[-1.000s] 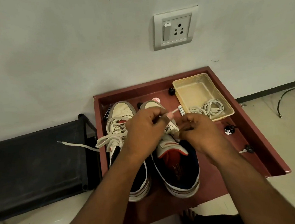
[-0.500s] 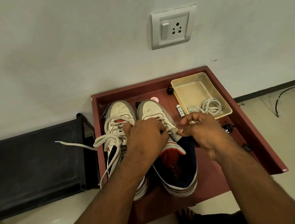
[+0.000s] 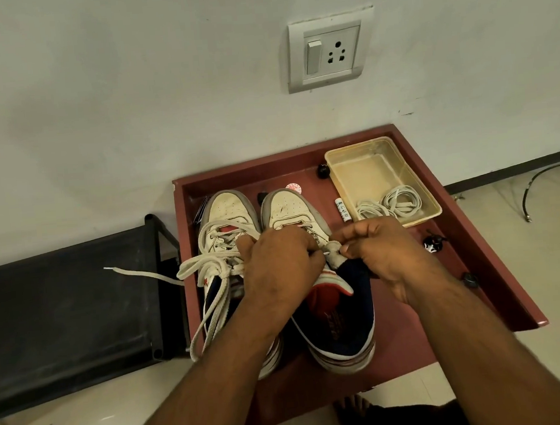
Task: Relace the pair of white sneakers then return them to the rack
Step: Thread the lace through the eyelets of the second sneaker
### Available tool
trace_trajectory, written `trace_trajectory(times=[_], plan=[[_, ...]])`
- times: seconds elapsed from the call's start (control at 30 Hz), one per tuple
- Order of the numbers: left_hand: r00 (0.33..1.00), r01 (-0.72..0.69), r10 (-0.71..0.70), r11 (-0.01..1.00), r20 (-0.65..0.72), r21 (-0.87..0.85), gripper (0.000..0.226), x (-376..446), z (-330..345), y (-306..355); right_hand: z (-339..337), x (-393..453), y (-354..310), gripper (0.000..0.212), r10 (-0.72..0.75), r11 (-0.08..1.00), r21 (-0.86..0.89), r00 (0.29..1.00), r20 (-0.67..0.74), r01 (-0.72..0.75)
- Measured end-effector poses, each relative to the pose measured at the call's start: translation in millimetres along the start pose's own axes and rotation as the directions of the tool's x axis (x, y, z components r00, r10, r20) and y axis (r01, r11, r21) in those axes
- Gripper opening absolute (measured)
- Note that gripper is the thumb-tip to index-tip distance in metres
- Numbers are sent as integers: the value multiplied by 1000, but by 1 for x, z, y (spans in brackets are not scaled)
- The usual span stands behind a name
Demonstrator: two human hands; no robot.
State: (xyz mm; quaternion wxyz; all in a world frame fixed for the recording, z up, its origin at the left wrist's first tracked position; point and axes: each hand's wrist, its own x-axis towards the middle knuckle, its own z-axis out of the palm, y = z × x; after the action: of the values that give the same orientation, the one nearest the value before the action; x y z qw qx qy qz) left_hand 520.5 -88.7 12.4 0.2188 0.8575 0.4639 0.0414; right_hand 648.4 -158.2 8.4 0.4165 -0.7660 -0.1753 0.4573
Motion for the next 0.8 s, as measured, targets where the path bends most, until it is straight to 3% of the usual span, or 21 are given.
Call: trace_trajectory(times=[0.2,0.3,0.43,0.53,0.63,0.8], plan=[[1000,-16,17,997,-11,80,25,-3,5,2,-3,-1,-3,12,63,996,63,997,50,-66],[1000,-26,27,995,-13,97,24,-5,5,2,-10,2,-4,16,128,978,153,988,91,-141],[996,-55,59,996,-64,71,35,-4,7,1,-3,3,-1,22,122,986,105,988,95,-132],[991,-130,133,988,-23,84,49,-3,8,1,1,5,1,22,72,986,152,997,1,-71],[989,-150,149,986,22,70,29,-1,7,-1,-13,8,4,26,27,989,149,985,-171,-2],[995,-96,97,991,-8,90,21,-2,8,-1,-74,7,14,36,-4,983,148,825,-565,106]])
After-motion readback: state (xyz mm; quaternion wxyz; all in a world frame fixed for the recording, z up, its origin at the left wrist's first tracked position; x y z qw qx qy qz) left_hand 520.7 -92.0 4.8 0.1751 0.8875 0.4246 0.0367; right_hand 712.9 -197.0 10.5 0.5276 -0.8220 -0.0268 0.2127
